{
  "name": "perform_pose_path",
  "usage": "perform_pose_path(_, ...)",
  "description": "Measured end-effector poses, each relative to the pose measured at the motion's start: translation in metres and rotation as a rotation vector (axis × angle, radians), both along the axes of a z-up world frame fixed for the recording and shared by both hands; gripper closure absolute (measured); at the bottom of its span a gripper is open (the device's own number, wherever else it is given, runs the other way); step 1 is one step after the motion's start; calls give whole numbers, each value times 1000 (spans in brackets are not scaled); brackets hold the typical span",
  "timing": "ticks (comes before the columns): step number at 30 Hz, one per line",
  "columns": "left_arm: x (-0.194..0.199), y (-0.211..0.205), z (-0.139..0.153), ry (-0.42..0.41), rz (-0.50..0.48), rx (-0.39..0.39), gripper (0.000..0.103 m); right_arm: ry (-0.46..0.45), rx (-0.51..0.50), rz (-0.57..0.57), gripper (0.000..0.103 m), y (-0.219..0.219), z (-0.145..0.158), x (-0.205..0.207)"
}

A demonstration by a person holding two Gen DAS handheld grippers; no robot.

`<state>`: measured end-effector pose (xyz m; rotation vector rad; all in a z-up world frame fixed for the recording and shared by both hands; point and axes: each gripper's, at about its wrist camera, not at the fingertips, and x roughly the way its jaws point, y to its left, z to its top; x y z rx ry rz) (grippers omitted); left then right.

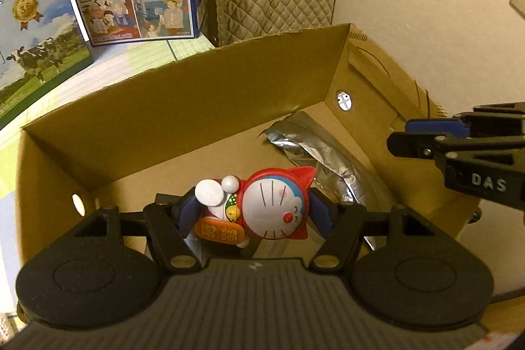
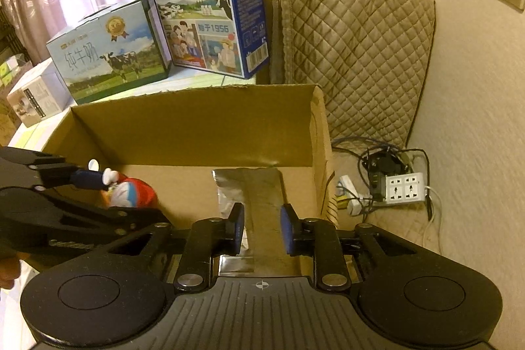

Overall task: Organize objects
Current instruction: 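Open right gripper to drop foil bag while left gripper lowers Doraemon into box, then withdraw both grippers from the cardboard box back over the table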

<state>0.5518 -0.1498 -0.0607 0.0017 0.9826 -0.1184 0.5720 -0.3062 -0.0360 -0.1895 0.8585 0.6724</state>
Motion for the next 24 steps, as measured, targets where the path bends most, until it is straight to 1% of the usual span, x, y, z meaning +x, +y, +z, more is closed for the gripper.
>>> perform_pose_path(2, 3, -1, -1, -4, 4, 2, 37, 0, 5, 0, 80, -2, 0, 1)
perform_pose_path(4, 4, -2, 1, -15, 7, 10, 34, 1, 12, 0, 78, -3, 0, 2)
perform_pose_path(11, 2, 2, 11, -37, 17, 10, 29, -8, 23, 22, 71, -3, 4, -1)
perform_pose_path(12, 0, 3, 13, -37, 21, 7, 27, -9, 24, 25, 69, -2, 4, -2)
perform_pose_path(15, -6, 8, 18, -38, 35, -1, 26, -9, 26, 36, 63, -1, 4, -6)
perform_pose_path(17, -11, 11, 22, -39, 45, -5, 23, -10, 24, 42, 59, 0, 5, -9)
perform_pose_path(19, -16, 13, 26, -47, 53, -7, 23, -11, 21, 43, 54, 1, 6, -12)
perform_pose_path(24, -28, 20, 37, -60, 80, -10, 19, -12, 21, 52, 46, 1, 8, -21)
